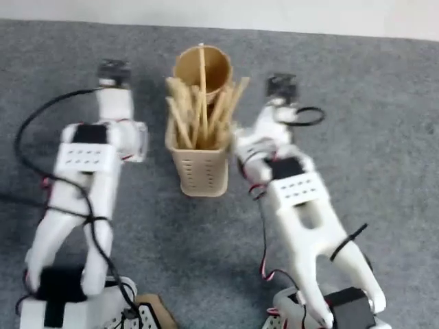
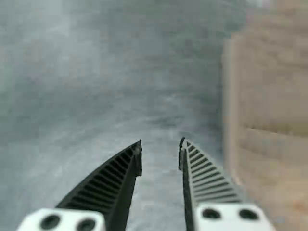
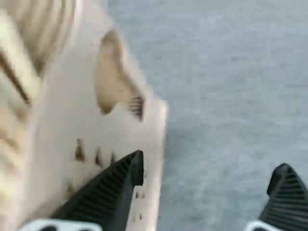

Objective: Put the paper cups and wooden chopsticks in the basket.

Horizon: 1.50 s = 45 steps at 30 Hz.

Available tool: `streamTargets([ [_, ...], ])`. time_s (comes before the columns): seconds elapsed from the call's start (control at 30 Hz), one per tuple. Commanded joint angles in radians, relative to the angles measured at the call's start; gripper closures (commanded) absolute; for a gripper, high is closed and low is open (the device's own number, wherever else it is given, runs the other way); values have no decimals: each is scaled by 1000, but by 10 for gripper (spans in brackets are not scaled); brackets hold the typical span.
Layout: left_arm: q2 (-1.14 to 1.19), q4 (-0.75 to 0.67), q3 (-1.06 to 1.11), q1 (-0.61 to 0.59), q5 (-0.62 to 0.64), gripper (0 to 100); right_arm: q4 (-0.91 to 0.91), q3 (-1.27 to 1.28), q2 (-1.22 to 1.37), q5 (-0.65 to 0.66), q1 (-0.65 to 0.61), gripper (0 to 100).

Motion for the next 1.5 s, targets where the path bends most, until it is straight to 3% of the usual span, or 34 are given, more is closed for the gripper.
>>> streamTargets([
  [0.0,24,-3,-28,180,-121,839,-45,62,-27,2,-84,598],
  [0.07,8,-3,-13,143,-101,839,-45,64,-62,2,16,598],
  [0.2,-12,-14,-22,-90,-60,839,-70,61,-133,-2,232,598],
  [0.3,10,-23,-74,-188,0,839,-133,65,-151,-5,249,598],
  [0.43,47,-8,-124,-94,37,839,-148,68,-127,-5,91,598],
  [0.53,53,31,-127,50,-40,839,-148,71,-117,-5,-38,598],
  [0.63,53,71,-127,107,-77,839,-143,73,-120,0,-38,598],
  [0.83,59,68,-151,-151,-58,839,-143,64,-120,2,225,598],
  [0.97,38,107,-188,-236,-15,839,-101,64,-145,2,285,598],
  [1.1,-133,247,-252,-311,-15,839,133,22,-351,2,282,598],
  [1.23,-455,334,-209,-357,-21,839,389,-15,-650,3,280,598],
  [1.37,-796,376,47,-320,-75,839,538,79,-906,3,280,612],
  [1.47,-1012,315,323,-265,-84,839,539,260,-1052,5,286,715],
])
